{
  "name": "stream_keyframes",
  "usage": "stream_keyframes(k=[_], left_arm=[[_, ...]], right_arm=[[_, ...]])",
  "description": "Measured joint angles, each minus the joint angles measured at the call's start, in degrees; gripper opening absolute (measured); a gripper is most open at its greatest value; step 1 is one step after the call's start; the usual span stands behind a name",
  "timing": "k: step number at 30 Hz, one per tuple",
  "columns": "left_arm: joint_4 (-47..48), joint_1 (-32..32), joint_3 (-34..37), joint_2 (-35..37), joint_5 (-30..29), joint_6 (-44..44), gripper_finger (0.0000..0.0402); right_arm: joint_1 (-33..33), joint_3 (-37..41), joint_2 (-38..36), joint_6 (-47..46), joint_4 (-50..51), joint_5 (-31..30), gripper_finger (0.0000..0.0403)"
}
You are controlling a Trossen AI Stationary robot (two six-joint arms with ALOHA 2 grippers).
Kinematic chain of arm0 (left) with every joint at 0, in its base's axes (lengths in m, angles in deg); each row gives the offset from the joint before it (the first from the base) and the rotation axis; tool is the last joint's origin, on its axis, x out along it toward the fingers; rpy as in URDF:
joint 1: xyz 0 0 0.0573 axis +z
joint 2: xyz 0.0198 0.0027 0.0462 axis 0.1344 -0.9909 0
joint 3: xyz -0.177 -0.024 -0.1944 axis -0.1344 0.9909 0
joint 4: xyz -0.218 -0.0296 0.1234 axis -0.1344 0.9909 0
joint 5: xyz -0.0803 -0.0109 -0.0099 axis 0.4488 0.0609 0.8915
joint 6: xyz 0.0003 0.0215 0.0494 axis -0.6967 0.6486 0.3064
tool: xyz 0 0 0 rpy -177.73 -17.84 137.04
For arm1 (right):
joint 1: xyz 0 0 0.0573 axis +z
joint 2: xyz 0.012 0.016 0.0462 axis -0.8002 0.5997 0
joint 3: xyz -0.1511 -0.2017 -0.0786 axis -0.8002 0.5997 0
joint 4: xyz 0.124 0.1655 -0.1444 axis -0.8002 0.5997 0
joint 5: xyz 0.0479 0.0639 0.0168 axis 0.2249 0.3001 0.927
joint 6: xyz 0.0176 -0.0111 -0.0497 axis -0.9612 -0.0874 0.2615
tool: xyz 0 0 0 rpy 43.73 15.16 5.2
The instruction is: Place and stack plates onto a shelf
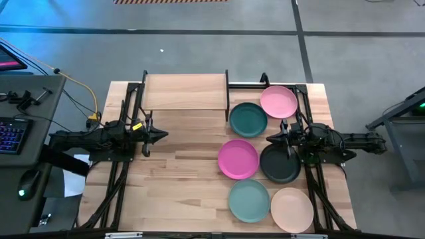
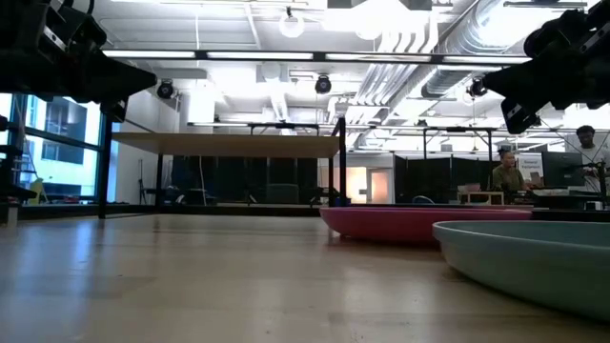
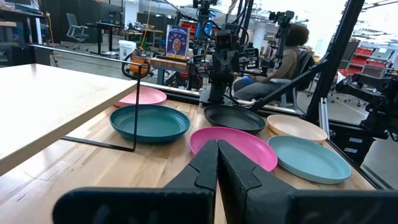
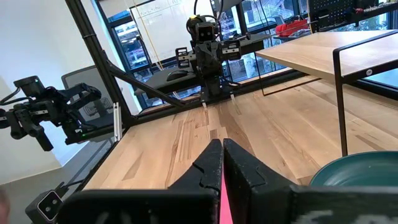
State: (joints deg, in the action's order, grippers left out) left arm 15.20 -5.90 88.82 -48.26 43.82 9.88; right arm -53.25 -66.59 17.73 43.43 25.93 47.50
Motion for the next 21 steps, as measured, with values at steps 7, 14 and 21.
stream_keyframes(k=[7,14,21], left_arm=[[-0.01,0.02,-0.02,0.0,-0.01,0.0,0.0],[-0.01,0.0,0.0,0.0,0.0,0.0,0.0],[-0.01,0.01,-0.01,0.0,0.0,0.0,0.0]], right_arm=[[0.0,0.0,0.0,0.0,0.0,0.0,0.0],[0.0,0.0,0.0,0.0,0.0,0.0,0.0],[-0.02,0.02,-0.01,-15.36,-13.76,-8.98,0.0]])
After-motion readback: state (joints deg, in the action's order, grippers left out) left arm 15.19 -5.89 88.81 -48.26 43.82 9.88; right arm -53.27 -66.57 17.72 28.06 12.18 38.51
